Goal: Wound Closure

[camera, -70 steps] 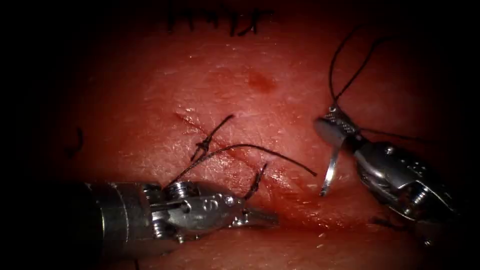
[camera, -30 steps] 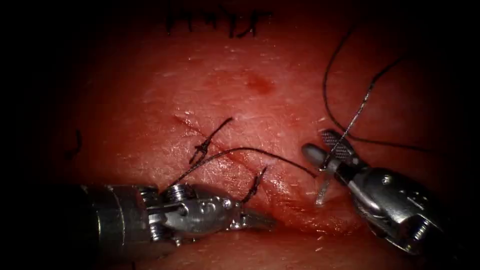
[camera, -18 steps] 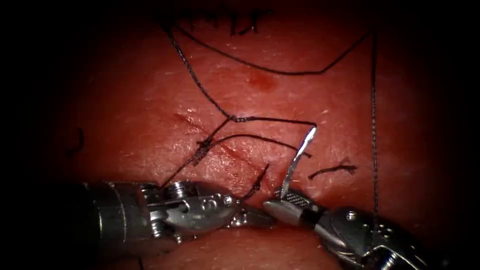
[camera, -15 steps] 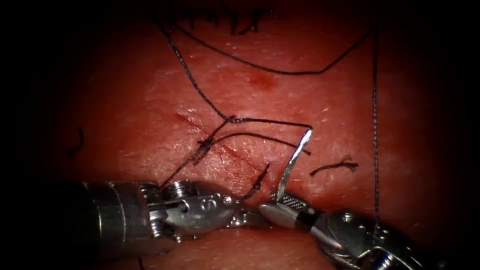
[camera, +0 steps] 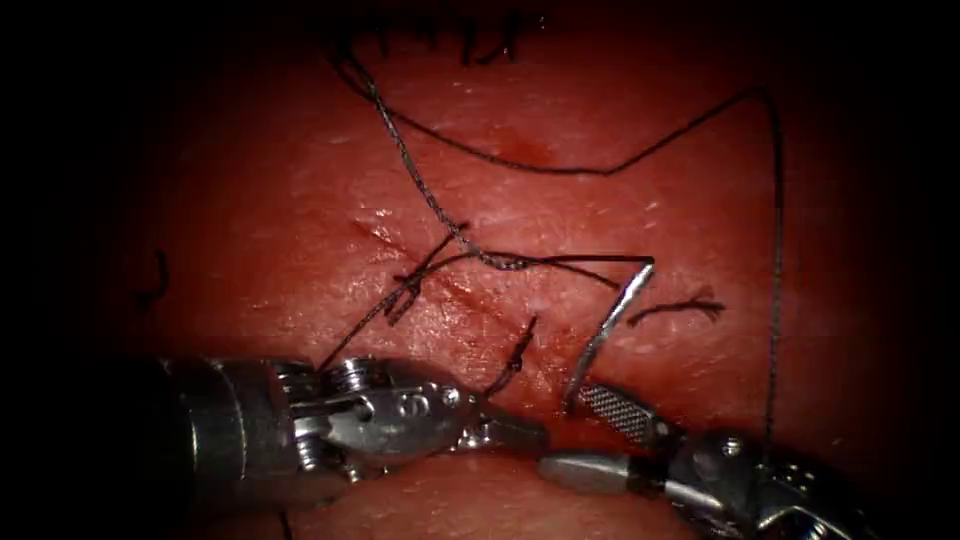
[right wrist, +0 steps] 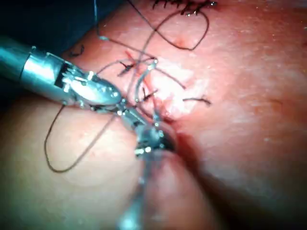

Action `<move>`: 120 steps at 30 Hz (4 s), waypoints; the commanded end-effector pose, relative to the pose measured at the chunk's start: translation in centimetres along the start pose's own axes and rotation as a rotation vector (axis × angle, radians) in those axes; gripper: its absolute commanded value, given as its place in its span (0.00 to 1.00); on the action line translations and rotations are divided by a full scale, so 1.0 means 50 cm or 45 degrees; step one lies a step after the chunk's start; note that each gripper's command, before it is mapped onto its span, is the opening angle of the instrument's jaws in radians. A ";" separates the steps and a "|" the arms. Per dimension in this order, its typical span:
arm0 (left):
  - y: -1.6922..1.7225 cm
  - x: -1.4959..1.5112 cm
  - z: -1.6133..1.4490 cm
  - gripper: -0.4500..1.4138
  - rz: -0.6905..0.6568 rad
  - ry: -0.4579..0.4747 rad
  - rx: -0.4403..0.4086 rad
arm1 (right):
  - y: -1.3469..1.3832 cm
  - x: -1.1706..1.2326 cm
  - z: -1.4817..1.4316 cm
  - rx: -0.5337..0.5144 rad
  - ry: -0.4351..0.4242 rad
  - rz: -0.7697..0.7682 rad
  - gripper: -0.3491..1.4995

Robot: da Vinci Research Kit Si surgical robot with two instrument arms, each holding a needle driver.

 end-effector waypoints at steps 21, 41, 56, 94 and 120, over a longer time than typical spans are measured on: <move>0.0005 0.0038 -0.0010 0.03 -0.008 0.065 0.022 | 0.0046 0.0086 -0.0158 0.000 0.264 -0.068 0.99; -0.0011 0.0134 -0.0058 0.48 -0.143 0.329 0.179 | 0.0111 0.0035 -0.0142 -0.038 0.285 -0.128 0.98; -0.0013 0.0165 -0.0102 0.42 -0.038 0.411 0.156 | 0.0095 0.0086 -0.0159 -0.037 0.216 -0.802 0.91; -0.0065 0.0205 -0.0051 0.60 -0.289 0.447 0.279 | 0.0056 0.0087 -0.0151 -0.133 0.222 -0.882 0.92; -0.0083 0.0252 -0.0112 0.00 -0.205 0.469 -0.064 | 0.0054 0.0092 -0.0151 0.068 0.325 -0.805 0.86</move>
